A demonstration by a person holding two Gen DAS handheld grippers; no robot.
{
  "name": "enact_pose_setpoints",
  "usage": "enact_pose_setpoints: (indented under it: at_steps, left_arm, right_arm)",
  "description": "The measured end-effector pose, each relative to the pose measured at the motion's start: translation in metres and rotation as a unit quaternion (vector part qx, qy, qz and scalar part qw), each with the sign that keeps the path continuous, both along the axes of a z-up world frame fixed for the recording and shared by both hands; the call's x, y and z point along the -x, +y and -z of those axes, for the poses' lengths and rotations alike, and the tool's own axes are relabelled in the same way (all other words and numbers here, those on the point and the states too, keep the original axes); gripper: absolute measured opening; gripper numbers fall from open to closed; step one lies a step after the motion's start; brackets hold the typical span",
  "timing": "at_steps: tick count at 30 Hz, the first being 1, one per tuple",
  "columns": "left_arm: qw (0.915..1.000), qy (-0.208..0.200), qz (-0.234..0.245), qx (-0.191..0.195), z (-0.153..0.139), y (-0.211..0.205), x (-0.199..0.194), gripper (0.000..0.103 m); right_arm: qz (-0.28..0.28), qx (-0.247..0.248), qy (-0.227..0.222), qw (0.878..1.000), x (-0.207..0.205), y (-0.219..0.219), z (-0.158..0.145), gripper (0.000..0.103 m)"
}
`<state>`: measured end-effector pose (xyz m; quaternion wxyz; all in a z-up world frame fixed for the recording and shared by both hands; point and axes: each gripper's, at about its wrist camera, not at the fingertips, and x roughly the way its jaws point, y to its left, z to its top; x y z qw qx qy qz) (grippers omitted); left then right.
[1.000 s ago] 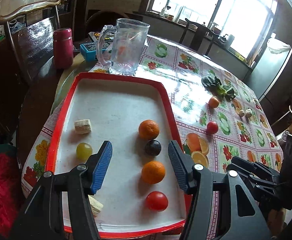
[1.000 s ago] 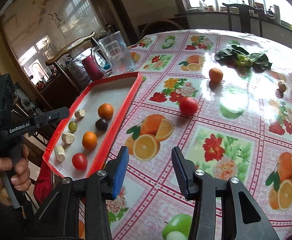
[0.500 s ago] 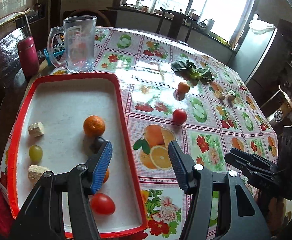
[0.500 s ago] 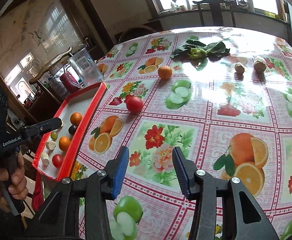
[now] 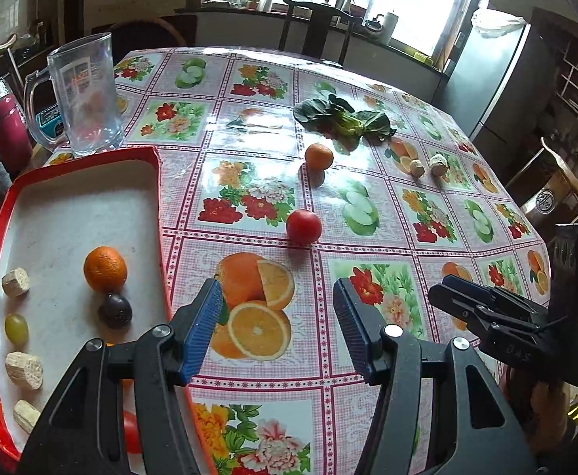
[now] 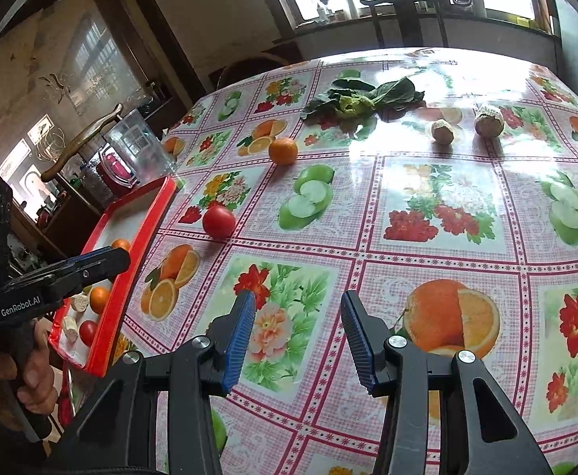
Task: Organize fruits
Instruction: 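Move both open tools back over the table toward the red tomato and beige block, then grasp the red tomato with the left tool while the right tool grasps the beige block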
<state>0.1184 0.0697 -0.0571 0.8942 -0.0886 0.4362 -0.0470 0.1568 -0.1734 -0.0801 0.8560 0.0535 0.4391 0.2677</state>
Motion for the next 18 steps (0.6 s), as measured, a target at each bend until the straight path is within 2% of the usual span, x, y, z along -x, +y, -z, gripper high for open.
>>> enact_pose_setpoints:
  at_steps: [13, 18]
  left_arm:
    - [0.9998, 0.003, 0.020, -0.001, 0.019, -0.024, -0.043, 0.057]
    - [0.9996, 0.012, 0.019, -0.018, 0.031, -0.029, -0.064, 0.057]
  right_arm:
    - [0.066, 0.024, -0.013, 0.997, -0.090, -0.025, 0.008, 0.047]
    - [0.077, 0.031, -0.021, 0.996, -0.120, -0.029, 0.013, 0.047]
